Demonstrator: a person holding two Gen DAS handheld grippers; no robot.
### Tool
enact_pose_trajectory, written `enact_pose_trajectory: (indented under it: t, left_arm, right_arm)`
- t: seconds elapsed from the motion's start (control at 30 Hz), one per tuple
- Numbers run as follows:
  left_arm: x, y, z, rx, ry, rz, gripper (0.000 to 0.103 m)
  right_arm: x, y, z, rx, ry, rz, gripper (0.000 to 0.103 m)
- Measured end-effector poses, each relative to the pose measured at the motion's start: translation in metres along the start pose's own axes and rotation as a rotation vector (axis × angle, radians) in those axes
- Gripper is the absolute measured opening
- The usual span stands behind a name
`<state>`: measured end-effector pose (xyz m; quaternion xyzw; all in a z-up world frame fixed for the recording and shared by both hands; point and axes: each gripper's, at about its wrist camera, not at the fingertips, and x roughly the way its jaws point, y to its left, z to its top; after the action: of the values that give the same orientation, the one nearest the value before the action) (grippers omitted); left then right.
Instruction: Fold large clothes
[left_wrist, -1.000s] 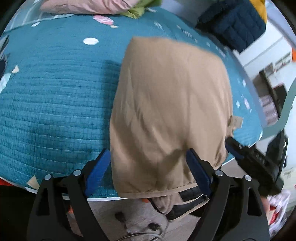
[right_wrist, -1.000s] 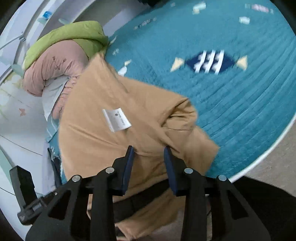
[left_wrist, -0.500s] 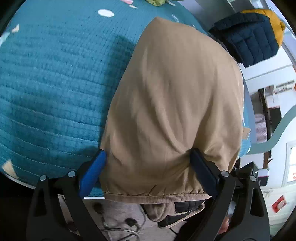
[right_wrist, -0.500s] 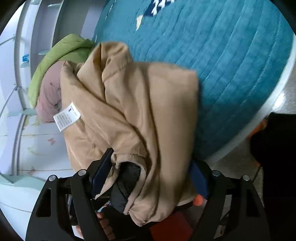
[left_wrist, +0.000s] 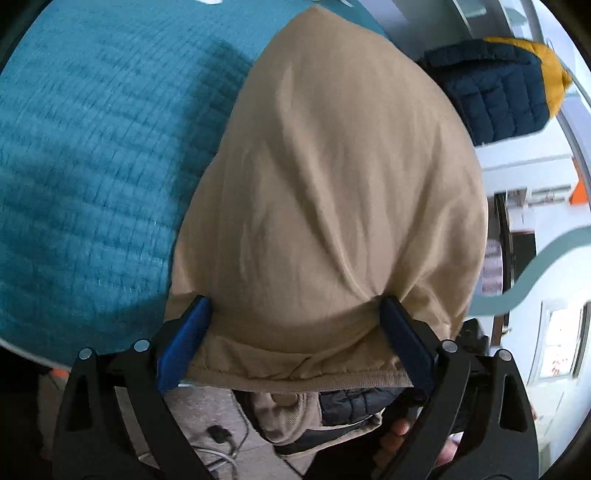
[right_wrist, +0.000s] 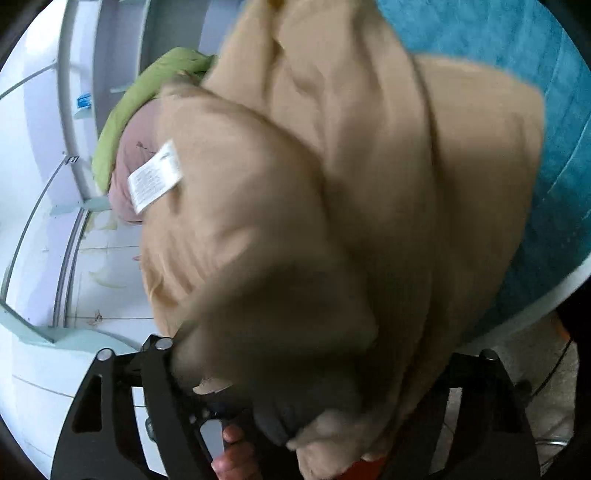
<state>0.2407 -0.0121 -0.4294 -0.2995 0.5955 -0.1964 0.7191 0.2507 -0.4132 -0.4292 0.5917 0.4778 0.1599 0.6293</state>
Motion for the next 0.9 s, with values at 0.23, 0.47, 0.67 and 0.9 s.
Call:
enact_pose_trajectory:
  t: [0.23, 0.47, 0.67, 0.9]
  left_arm:
    - [-0.019, -0.033, -0.007, 0.181, -0.1, 0.077, 0.071]
    - [-0.076, -0.044, -0.001, 0.282, -0.231, 0.106, 0.051]
    - [-0.14, -0.053, 0.005, 0.37, -0.355, 0.166, 0.051]
    - [-0.234, -0.036, 0.036, 0.376, -0.512, 0.212, 0.051]
  right_arm:
    - [0.002, 0.035, -0.008, -0.116, 0.016, 0.071, 0.032]
    - [0.022, 0.066, -0.015, -0.147, 0.069, 0.224, 0.03]
    - [0.06, 0.12, -0.025, -0.24, 0.145, 0.33, 0.03]
    - [0.126, 0.206, -0.038, -0.427, 0.232, 0.4, 0.03]
